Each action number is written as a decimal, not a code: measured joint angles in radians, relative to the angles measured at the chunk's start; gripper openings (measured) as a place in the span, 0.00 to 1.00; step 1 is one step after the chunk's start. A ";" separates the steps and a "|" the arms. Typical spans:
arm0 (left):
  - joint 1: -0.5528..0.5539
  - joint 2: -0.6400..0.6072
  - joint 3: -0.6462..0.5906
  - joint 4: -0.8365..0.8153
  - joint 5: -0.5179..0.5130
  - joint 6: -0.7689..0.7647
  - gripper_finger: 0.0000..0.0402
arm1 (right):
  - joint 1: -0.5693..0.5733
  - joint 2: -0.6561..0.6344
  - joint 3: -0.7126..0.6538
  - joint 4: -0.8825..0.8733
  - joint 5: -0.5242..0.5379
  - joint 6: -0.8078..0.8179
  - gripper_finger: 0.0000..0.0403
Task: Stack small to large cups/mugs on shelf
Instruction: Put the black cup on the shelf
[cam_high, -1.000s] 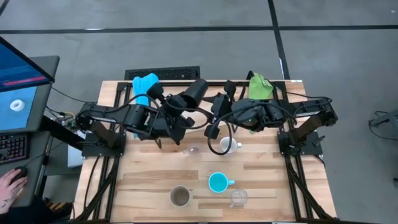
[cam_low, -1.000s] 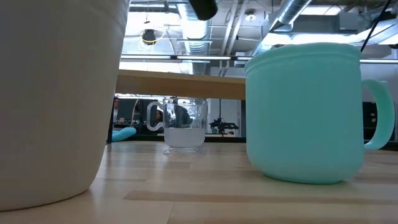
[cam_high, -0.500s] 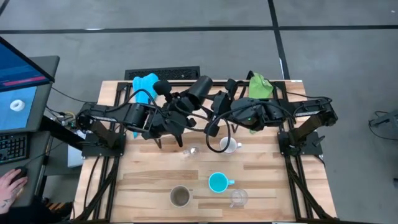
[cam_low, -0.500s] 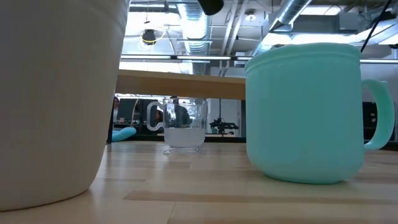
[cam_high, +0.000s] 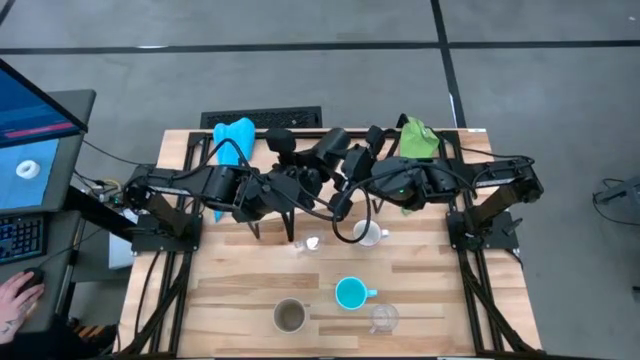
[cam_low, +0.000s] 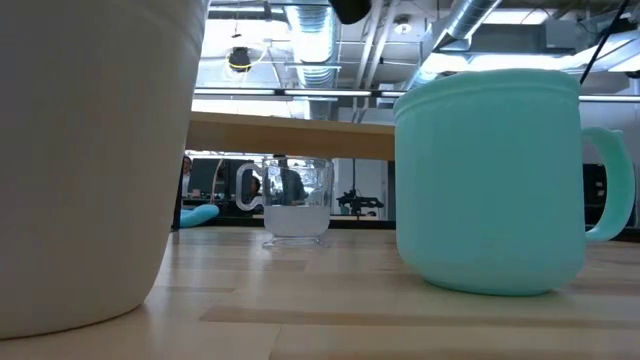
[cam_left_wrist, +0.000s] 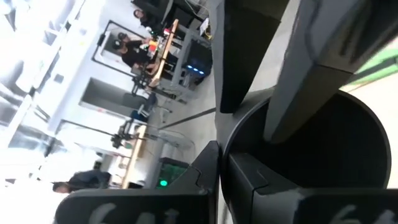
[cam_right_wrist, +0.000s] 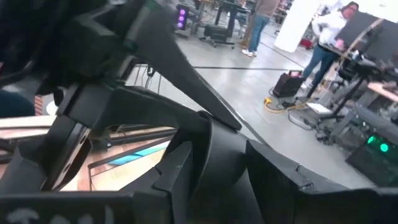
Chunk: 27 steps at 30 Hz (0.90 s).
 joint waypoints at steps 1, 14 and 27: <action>0.000 0.000 0.000 0.000 -0.002 0.019 0.00 | -0.004 0.000 0.000 -0.004 0.004 0.016 0.42; 0.010 0.000 0.000 0.091 -0.014 0.313 0.00 | -0.043 -0.002 0.000 -0.005 0.017 0.088 0.40; 0.026 -0.002 0.000 0.113 0.042 0.399 0.00 | -0.052 0.000 -0.001 -0.011 0.034 0.092 0.16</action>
